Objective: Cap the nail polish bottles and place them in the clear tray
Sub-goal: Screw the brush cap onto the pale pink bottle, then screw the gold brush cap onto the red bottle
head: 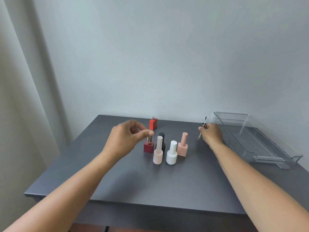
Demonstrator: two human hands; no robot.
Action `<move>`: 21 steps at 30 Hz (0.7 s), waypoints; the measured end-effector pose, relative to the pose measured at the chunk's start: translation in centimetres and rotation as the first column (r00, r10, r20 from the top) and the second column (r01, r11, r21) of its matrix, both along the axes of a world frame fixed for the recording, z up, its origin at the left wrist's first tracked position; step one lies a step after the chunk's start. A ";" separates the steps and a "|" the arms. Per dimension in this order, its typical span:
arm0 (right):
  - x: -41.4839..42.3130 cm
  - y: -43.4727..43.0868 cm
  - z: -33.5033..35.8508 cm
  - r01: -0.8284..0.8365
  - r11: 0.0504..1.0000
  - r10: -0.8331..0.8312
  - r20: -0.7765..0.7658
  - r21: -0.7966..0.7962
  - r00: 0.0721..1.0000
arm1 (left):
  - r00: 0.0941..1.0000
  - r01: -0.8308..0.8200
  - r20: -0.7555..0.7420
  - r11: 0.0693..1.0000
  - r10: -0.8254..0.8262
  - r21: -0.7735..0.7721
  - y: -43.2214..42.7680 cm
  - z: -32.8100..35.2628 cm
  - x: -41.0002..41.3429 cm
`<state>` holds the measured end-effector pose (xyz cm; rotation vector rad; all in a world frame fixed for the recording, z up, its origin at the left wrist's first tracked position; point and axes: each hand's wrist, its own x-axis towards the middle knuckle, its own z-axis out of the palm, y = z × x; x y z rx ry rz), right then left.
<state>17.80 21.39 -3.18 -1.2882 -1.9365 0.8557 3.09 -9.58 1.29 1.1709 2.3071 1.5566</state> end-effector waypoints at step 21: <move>-0.8 -1.9 0.4 -0.115 0.992 0.123 -0.172 0.055 0.977 | 0.997 -0.057 0.025 0.952 0.068 -0.302 13.4 -4.8 -9.2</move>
